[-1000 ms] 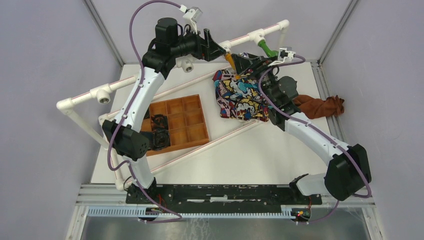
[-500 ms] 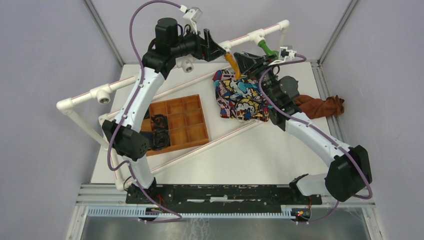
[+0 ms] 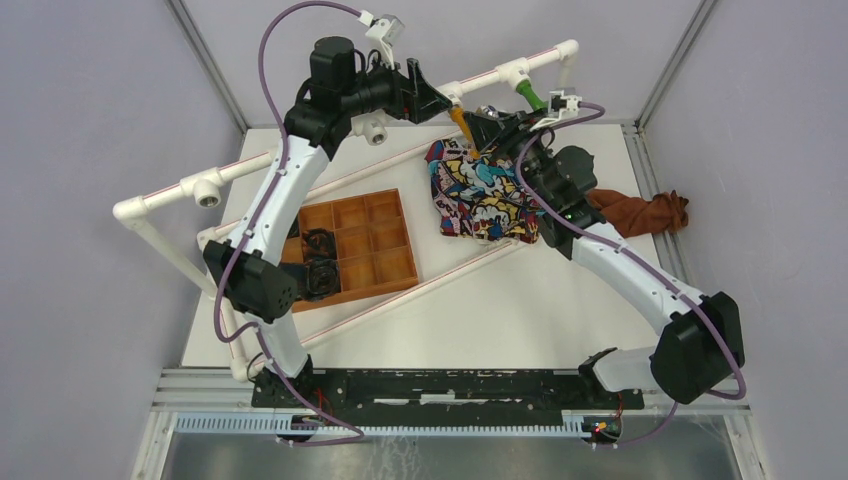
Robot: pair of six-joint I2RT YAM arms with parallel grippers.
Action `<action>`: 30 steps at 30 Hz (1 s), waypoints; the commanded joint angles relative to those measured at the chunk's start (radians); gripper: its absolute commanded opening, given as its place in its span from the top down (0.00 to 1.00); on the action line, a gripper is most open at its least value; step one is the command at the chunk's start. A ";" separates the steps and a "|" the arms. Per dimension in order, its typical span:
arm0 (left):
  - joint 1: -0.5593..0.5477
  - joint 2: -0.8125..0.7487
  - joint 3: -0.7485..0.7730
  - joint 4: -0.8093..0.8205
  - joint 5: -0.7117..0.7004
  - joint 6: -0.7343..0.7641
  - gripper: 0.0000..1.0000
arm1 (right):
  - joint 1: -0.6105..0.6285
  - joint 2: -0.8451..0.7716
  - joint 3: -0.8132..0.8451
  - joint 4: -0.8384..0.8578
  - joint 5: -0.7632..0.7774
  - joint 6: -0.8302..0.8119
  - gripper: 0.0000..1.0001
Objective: Install the water faucets
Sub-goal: Install the water faucet onto the adaptor.
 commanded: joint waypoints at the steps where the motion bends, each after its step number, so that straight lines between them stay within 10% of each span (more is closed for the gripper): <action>1: -0.001 0.012 -0.052 -0.194 0.054 -0.025 0.10 | -0.003 -0.002 0.000 0.062 0.009 0.039 0.54; 4: -0.001 0.013 -0.050 -0.199 0.051 -0.021 0.10 | -0.004 0.011 0.008 0.064 0.014 0.056 0.61; 15: -0.002 0.018 -0.047 -0.203 0.050 -0.022 0.10 | -0.002 0.008 0.017 -0.009 -0.014 0.027 0.27; 30: -0.001 0.012 -0.048 -0.194 0.045 -0.024 0.10 | -0.002 0.034 0.050 -0.032 -0.053 0.091 0.66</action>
